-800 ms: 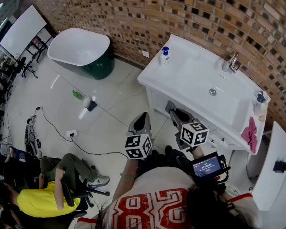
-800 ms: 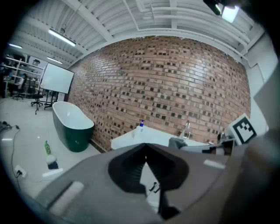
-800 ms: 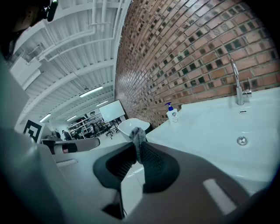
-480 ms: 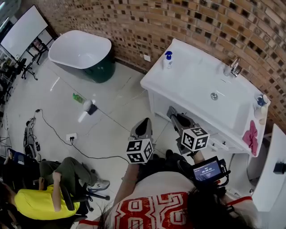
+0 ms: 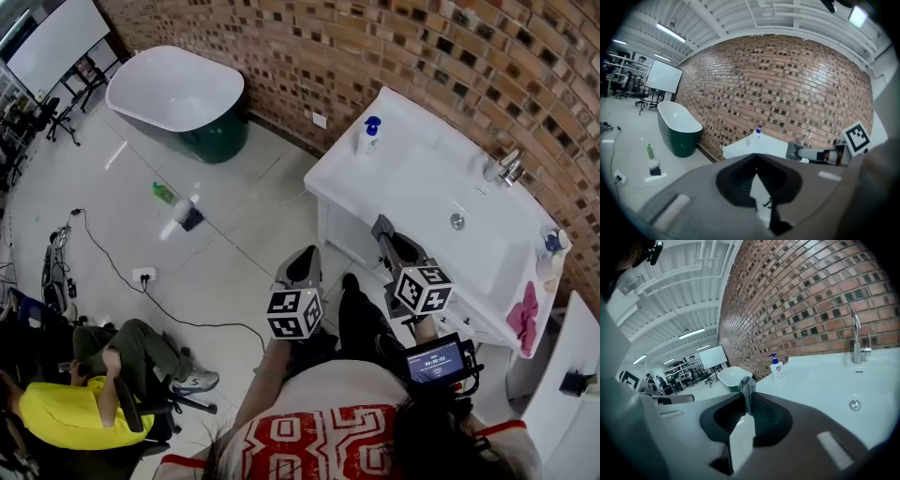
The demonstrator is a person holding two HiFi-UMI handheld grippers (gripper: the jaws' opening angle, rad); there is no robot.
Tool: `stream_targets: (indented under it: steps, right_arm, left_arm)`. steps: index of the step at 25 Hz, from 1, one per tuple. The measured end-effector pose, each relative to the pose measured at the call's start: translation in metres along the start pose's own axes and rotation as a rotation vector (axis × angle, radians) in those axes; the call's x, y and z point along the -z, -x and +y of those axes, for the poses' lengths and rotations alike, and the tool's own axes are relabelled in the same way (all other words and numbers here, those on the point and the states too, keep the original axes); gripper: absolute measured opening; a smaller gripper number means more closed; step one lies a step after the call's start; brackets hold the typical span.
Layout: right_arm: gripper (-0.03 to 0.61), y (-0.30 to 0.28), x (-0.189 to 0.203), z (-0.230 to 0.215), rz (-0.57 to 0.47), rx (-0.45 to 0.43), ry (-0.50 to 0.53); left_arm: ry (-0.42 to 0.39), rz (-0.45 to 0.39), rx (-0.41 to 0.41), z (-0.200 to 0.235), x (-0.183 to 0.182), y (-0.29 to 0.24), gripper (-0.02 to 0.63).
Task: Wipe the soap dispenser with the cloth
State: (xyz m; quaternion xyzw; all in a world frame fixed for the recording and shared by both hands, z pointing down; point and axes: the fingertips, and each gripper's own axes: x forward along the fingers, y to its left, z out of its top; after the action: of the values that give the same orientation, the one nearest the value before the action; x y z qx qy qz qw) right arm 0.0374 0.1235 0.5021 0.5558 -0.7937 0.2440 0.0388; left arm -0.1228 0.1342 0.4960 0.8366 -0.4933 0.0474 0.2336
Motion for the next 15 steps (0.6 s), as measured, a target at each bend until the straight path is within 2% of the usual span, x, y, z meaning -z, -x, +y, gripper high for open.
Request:
stream_targets:
  steps: [5, 11, 15]
  right_arm:
    - [0.046, -0.052, -0.024, -0.04, 0.018, -0.044, 0.019]
    - [0.048, -0.119, -0.063, -0.08, 0.068, -0.128, 0.145]
    - [0.048, -0.153, -0.079, -0.097, 0.089, -0.16, 0.199]
  left_arm:
    - [0.001, -0.019, -0.066, 0.012, -0.019, -0.054, 0.003]
    - [0.007, -0.076, -0.128, 0.009, -0.06, -0.122, 0.003]
    - [-0.013, -0.059, -0.144, 0.001, -0.063, -0.149, 0.003]
